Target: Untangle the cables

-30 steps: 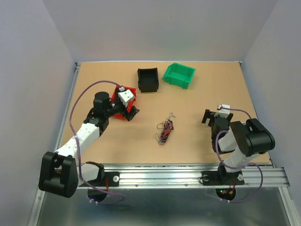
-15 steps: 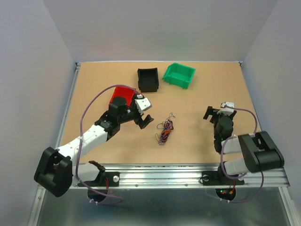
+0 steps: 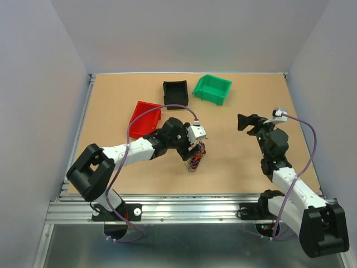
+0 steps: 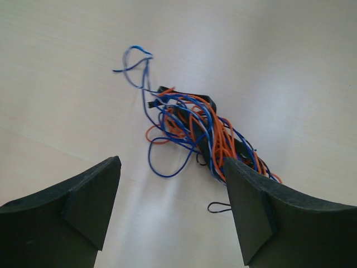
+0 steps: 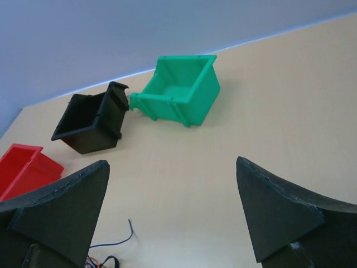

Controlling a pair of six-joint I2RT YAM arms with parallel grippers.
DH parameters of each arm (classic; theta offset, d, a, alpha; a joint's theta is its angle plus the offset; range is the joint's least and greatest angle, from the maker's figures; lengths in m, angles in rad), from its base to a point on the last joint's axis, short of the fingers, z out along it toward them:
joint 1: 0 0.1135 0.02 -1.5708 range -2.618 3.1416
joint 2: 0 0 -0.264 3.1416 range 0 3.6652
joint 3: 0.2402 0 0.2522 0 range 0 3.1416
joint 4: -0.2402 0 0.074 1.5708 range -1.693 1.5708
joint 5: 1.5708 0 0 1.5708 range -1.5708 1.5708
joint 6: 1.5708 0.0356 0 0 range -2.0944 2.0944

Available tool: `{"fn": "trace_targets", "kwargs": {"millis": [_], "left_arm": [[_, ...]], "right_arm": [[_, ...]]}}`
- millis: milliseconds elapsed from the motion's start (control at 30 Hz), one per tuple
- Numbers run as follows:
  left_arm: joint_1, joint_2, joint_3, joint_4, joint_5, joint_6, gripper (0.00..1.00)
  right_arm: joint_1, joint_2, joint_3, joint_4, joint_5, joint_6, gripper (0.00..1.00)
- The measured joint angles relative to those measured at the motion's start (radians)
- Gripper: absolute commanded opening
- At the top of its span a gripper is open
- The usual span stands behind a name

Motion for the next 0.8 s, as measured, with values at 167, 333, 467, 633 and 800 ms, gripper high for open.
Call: {"fn": "trace_targets", "kwargs": {"millis": [167,333,467,633,800], "left_arm": [[-0.068,0.139,0.054,-0.045,-0.021,-0.001,0.69],[-0.084,0.260,0.124,-0.084,-0.022,-0.012,0.36],[-0.084,0.260,0.130,-0.090,-0.032,-0.013,0.00],[-0.084,0.233,0.126,-0.103,-0.044,-0.001,0.00],[-0.084,0.104,0.056,-0.089,-0.058,0.021,0.00]], "right_arm": [[0.001,-0.058,-0.020,-0.066,-0.003,0.081,1.00],[0.000,-0.124,-0.073,-0.089,-0.002,0.114,1.00],[0.000,-0.142,-0.097,-0.097,-0.002,0.124,0.95],[0.000,-0.106,-0.100,-0.105,-0.071,0.129,0.89],[0.000,0.042,-0.097,-0.101,-0.296,0.143,0.82]]}}
